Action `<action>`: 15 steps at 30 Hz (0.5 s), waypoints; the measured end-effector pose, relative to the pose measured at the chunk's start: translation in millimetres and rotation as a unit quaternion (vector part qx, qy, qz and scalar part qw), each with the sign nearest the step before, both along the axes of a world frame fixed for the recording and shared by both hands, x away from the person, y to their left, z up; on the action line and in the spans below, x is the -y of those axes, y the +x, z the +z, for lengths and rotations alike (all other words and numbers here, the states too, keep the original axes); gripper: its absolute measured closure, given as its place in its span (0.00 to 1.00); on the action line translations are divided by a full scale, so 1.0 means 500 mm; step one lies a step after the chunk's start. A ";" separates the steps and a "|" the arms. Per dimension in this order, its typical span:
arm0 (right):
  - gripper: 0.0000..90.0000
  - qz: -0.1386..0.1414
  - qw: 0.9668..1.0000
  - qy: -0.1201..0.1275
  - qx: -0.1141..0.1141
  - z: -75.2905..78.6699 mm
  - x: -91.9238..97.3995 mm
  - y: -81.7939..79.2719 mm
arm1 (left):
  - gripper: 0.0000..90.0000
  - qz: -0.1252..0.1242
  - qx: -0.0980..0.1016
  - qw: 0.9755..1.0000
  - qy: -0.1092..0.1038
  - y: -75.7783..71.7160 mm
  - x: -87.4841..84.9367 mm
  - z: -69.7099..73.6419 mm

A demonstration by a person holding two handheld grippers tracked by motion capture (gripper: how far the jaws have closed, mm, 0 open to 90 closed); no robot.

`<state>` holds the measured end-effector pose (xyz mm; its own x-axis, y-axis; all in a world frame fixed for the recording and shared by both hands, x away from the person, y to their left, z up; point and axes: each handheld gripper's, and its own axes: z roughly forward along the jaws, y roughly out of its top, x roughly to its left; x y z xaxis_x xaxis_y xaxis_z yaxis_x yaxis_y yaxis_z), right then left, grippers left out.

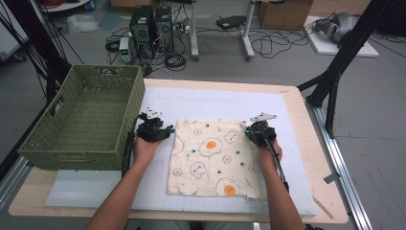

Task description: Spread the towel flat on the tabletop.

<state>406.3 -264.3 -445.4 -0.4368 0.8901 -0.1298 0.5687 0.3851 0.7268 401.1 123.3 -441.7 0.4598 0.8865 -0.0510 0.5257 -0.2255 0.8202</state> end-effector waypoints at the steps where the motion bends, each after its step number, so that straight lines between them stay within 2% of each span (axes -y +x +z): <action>1: 0.93 -0.011 1.000 0.013 -0.004 0.000 0.009 0.001 | 0.58 -0.002 0.001 1.000 0.000 0.000 0.003 0.000; 2: 0.91 -0.011 1.000 0.017 -0.004 0.000 0.012 0.001 | 0.58 -0.005 0.003 1.000 -0.001 0.000 0.006 0.001; 3: 0.84 -0.010 1.000 0.020 -0.004 0.001 0.013 0.000 | 0.58 -0.009 0.005 1.000 -0.001 0.000 0.010 0.001; 5: 0.78 -0.004 0.999 0.036 0.001 0.008 0.014 -0.006 | 0.59 -0.012 0.006 1.000 -0.001 0.002 0.015 -0.001; 8: 0.71 0.002 0.999 0.050 0.019 0.022 0.018 -0.017 | 0.59 -0.012 -0.005 1.000 -0.003 0.006 0.022 -0.011; 10: 0.68 0.009 0.998 0.057 0.018 0.029 0.021 -0.028 | 0.59 -0.016 -0.009 1.000 0.005 0.006 0.030 -0.014; 15: 0.57 0.030 0.997 0.073 0.023 0.036 0.036 -0.059 | 0.59 -0.025 -0.016 1.000 -0.002 0.007 0.039 -0.018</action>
<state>376.7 -282.1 -427.4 -0.4865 0.8734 -0.0213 0.5134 0.3056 0.8019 404.6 103.7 -450.7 0.5012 0.8625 -0.0698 0.5397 -0.2486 0.8043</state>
